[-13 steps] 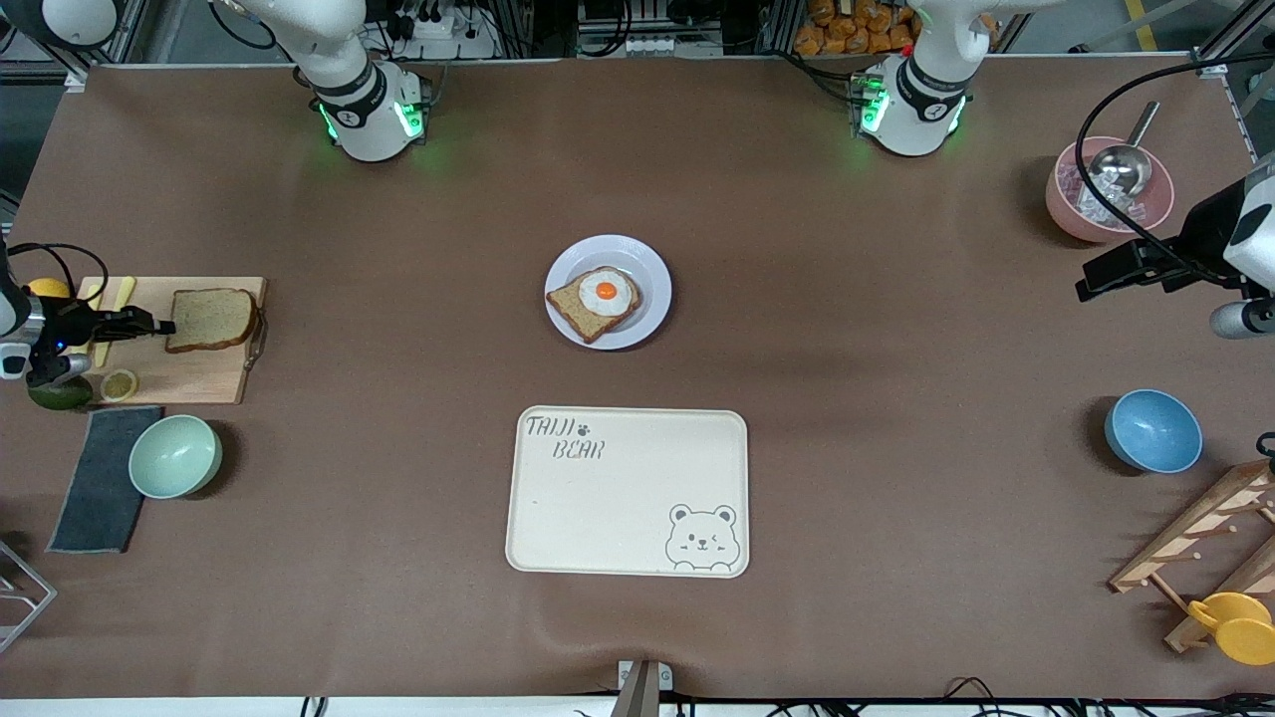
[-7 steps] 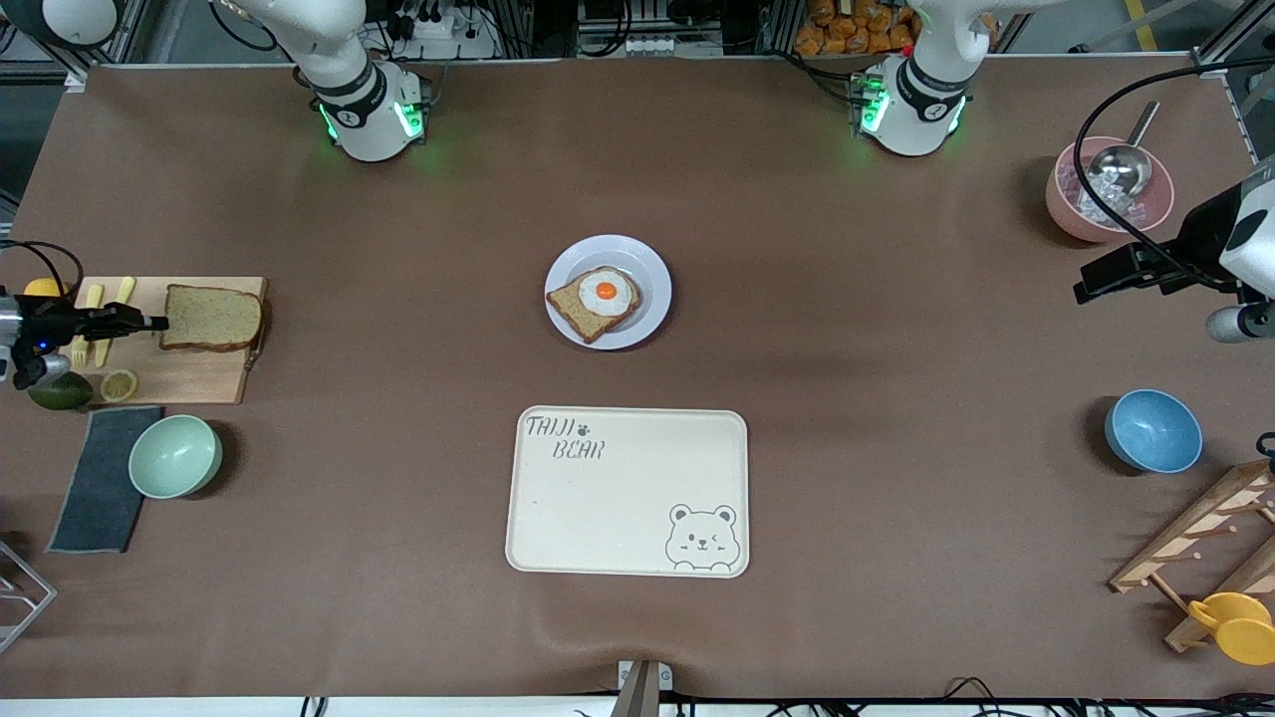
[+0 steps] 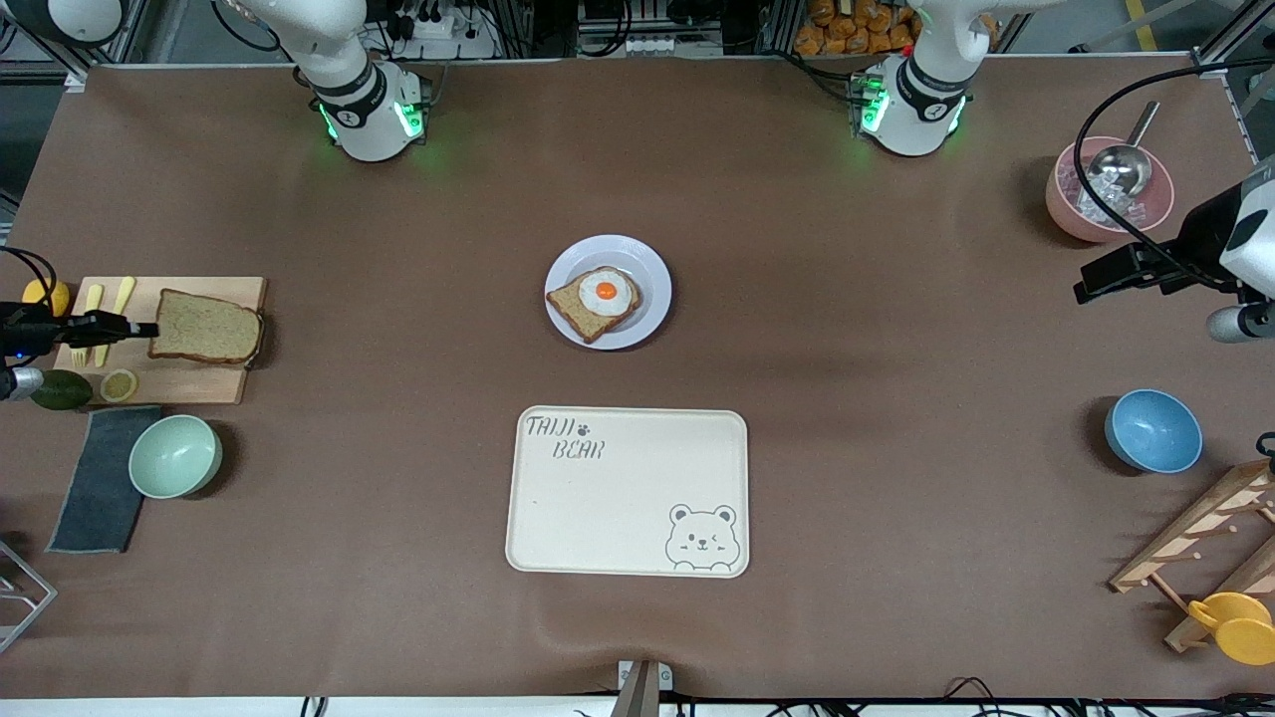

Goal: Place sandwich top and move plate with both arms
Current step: 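Lift the bread slice with the right gripper off the board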

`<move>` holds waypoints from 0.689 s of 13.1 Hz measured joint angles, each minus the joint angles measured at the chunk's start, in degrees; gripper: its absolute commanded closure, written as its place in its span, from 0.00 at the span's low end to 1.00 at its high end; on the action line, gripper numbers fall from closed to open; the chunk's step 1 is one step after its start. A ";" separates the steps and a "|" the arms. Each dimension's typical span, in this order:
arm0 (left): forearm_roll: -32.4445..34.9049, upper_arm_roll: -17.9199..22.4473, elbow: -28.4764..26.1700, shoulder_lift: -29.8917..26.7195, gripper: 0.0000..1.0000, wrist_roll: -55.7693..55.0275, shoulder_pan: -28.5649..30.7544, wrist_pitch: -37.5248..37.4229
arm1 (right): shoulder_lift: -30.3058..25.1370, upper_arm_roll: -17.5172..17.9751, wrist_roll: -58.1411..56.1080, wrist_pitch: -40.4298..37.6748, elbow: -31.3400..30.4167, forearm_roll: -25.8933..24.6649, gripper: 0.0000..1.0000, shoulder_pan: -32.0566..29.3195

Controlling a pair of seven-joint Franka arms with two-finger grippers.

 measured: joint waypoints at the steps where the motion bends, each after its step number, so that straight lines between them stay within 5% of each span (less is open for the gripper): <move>1: 0.00 0.01 0.00 0.00 0.00 0.00 0.00 0.00 | -0.60 0.10 2.06 -1.56 0.29 0.91 1.00 1.06; 9: 0.00 0.11 0.04 0.00 0.00 0.00 0.03 0.00 | -3.09 0.42 11.35 -6.95 0.00 6.49 1.00 9.40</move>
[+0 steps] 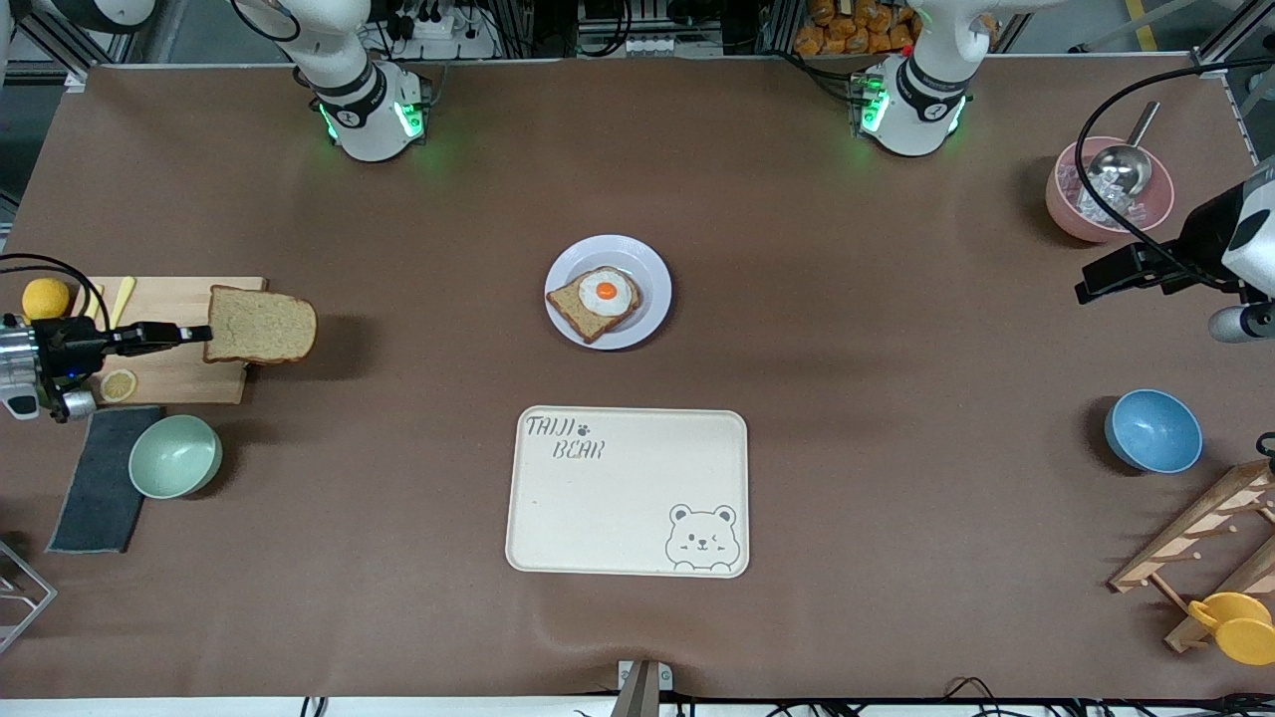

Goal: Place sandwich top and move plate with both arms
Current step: 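Lift the bread slice with the right gripper off the board, then carry the bread slice with the right gripper over the egg toast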

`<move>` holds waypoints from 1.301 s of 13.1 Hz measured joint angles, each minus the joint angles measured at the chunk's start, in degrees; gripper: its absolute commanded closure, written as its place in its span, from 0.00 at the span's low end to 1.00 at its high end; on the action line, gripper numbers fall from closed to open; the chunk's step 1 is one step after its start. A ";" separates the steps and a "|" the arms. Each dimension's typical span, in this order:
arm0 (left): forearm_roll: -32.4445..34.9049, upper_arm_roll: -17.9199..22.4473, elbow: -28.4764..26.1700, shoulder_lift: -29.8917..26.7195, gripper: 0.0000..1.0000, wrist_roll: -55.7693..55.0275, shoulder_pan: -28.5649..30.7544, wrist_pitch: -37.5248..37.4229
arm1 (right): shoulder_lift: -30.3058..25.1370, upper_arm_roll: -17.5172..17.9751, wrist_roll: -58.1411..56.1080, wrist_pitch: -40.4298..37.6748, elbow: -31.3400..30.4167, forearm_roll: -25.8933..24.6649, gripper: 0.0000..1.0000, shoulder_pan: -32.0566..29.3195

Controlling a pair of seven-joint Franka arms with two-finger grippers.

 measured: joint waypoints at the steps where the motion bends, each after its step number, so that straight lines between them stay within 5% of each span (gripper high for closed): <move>1: 0.00 0.01 0.00 0.00 0.00 0.00 0.00 0.00 | 0.00 0.03 0.04 -0.48 -0.02 0.27 1.00 0.67; 12: 0.00 0.03 0.12 0.00 0.00 0.00 0.01 0.00 | -0.47 0.17 1.06 0.68 -8.83 7.62 1.00 8.84; 17: 0.00 0.05 0.12 0.00 0.00 0.00 0.01 0.00 | -9.56 0.29 8.39 12.53 -19.69 13.25 1.00 19.06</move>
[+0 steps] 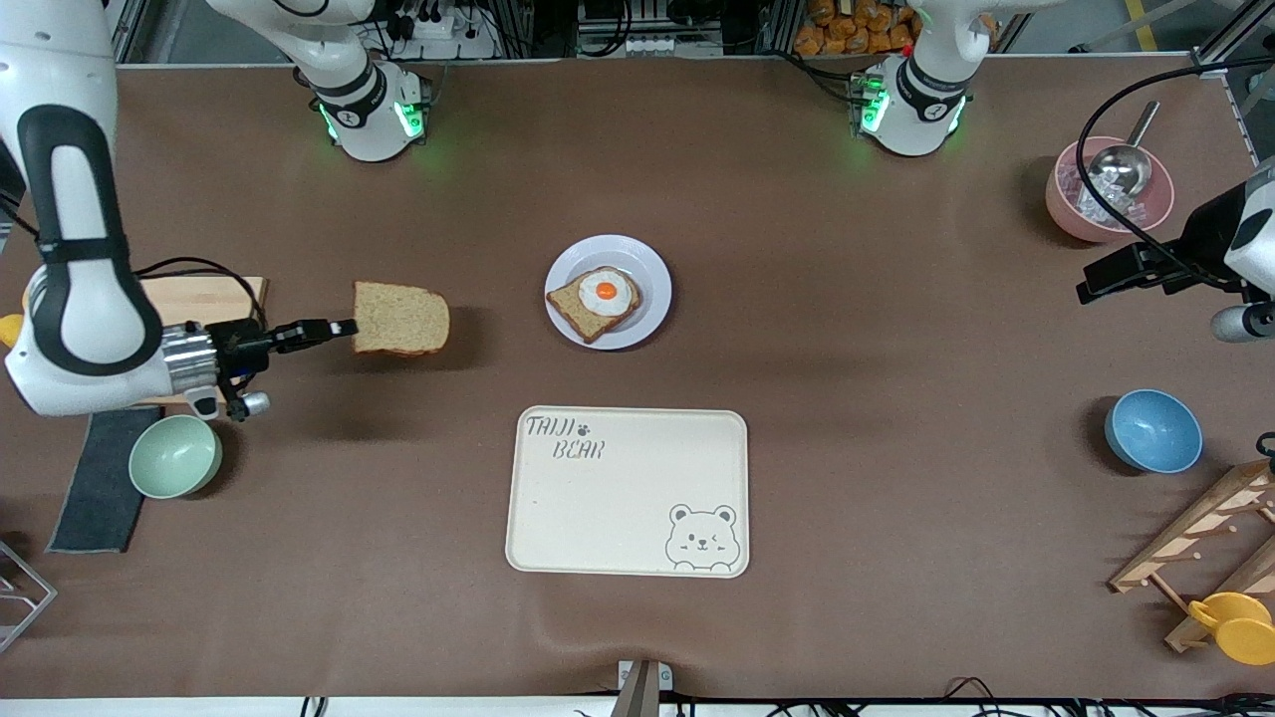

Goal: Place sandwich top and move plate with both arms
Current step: 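Carry the bread slice with the right gripper over the egg toast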

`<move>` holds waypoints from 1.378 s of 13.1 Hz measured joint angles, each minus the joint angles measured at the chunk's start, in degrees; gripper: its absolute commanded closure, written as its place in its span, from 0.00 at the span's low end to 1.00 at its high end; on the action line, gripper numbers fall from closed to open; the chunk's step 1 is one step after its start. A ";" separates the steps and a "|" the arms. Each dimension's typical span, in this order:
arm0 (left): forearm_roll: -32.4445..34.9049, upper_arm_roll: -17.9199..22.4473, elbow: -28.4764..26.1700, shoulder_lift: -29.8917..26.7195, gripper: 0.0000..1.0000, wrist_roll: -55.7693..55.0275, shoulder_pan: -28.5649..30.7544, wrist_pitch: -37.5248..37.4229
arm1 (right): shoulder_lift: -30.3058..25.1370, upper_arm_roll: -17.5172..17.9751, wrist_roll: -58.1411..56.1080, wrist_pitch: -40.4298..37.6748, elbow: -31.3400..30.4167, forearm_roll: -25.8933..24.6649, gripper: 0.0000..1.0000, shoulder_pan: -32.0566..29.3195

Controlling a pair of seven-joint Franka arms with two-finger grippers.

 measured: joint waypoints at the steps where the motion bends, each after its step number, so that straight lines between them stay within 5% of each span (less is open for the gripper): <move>1: 0.00 0.00 0.00 0.00 0.00 0.00 0.00 0.00 | -1.66 0.02 1.09 2.03 -1.80 1.36 1.00 1.76; 9: 0.00 0.01 0.01 0.00 0.00 0.00 0.10 0.00 | -5.30 0.04 3.01 20.76 -13.49 14.12 1.00 15.80; 18: 0.00 0.01 0.12 0.00 0.00 0.00 0.13 0.00 | -5.64 0.01 3.03 27.99 -17.77 21.32 1.00 25.06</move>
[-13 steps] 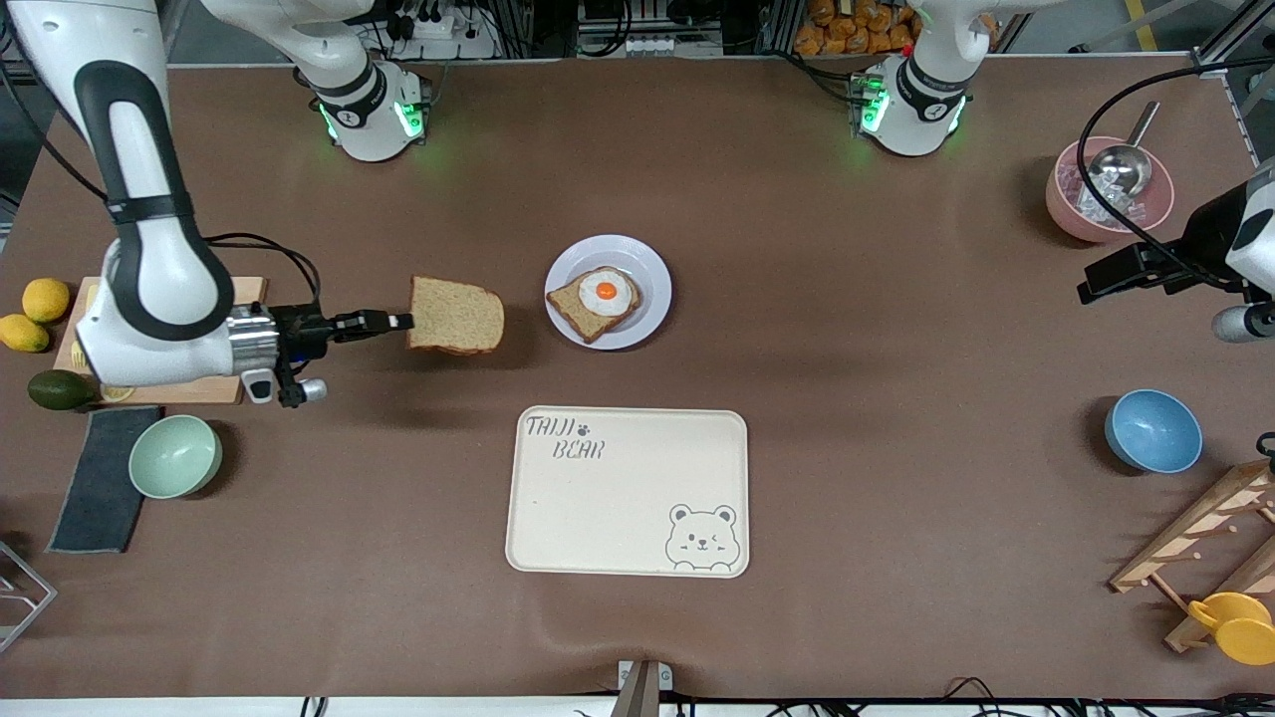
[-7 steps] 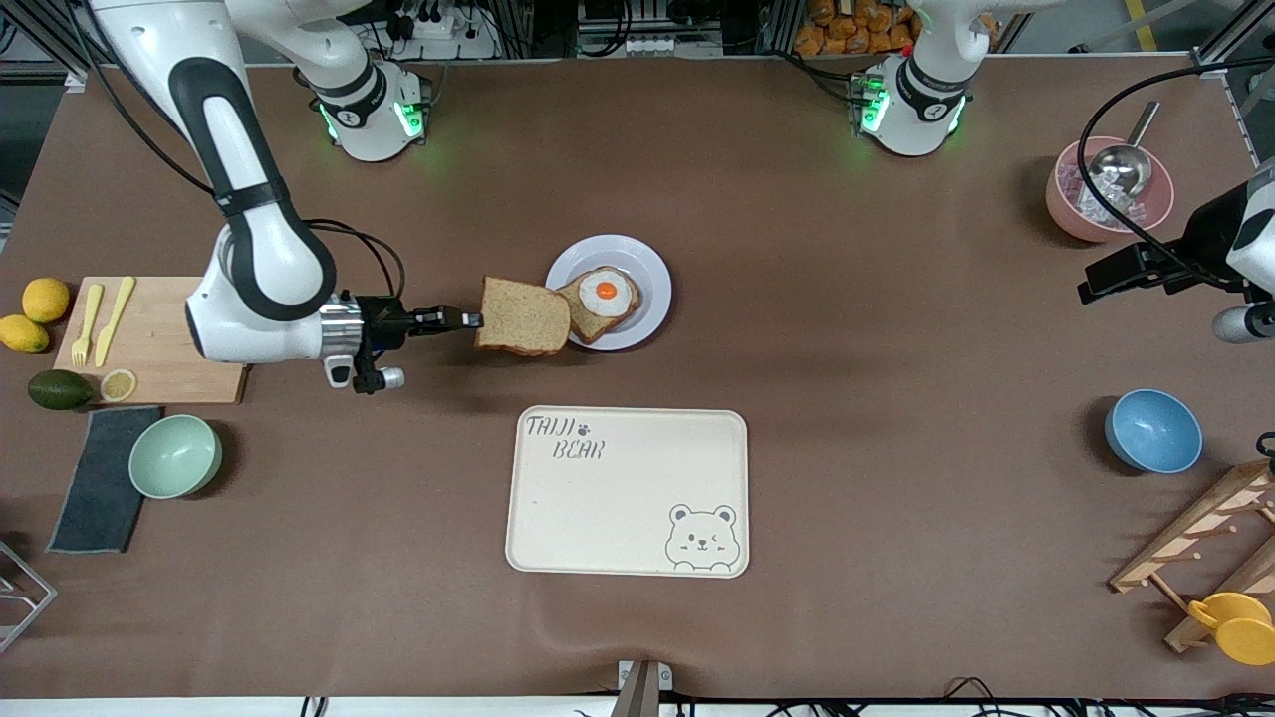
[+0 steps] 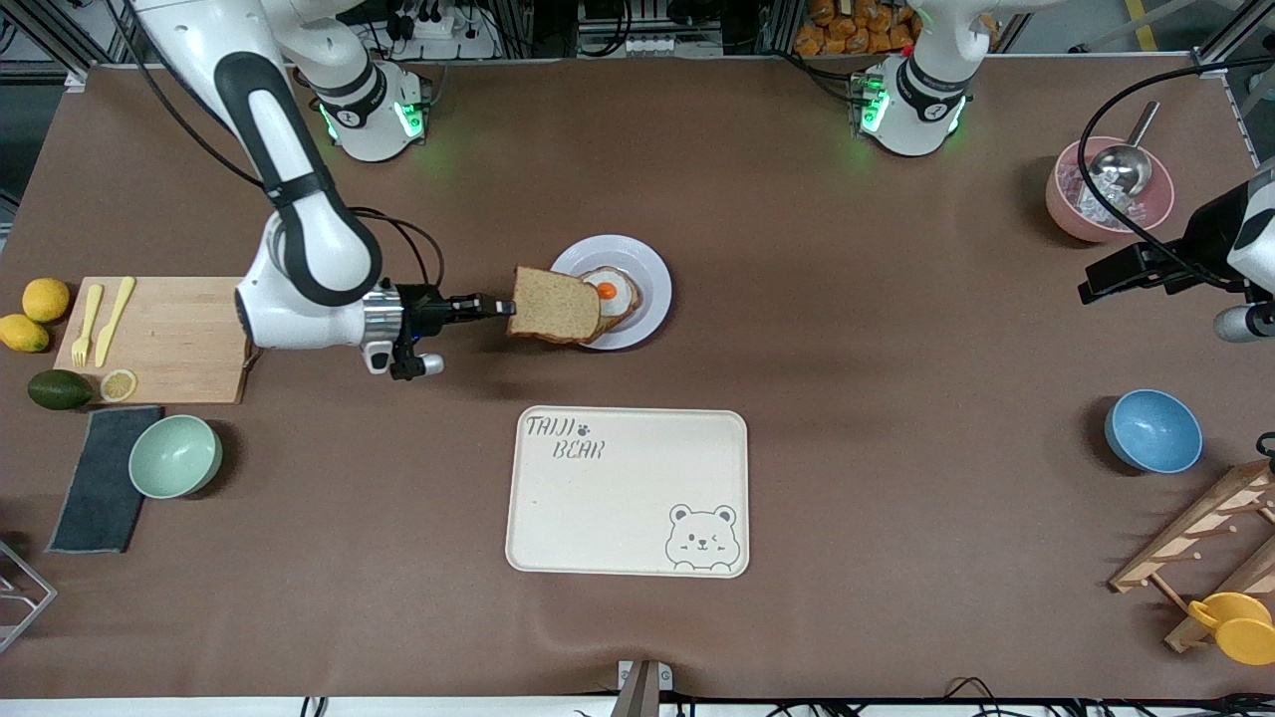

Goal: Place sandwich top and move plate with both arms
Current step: 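Carry the bread slice with the right gripper over the egg toast, then lay the bread on the egg toast while the left gripper approaches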

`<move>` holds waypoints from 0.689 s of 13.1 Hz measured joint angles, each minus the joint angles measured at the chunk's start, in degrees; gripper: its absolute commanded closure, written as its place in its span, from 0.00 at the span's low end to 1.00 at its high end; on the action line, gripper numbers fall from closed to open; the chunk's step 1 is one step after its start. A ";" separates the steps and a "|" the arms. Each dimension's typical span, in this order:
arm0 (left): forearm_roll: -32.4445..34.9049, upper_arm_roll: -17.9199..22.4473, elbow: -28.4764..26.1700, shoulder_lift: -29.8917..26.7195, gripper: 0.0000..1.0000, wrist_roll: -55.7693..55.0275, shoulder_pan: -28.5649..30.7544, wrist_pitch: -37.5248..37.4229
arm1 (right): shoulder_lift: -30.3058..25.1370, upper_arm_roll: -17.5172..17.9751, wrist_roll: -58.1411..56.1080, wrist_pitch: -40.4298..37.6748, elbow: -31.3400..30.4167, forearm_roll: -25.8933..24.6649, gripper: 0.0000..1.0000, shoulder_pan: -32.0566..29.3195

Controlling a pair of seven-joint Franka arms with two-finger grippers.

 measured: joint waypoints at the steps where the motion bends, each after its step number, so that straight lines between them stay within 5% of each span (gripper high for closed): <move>1: 0.00 0.00 0.04 0.00 0.00 0.00 0.01 0.00 | 0.00 0.02 0.04 1.94 -0.72 1.19 1.00 2.45; 9: 0.00 0.14 0.32 -0.41 0.00 -0.09 0.33 -0.01 | -0.15 0.01 0.28 10.65 -4.96 5.00 1.00 11.04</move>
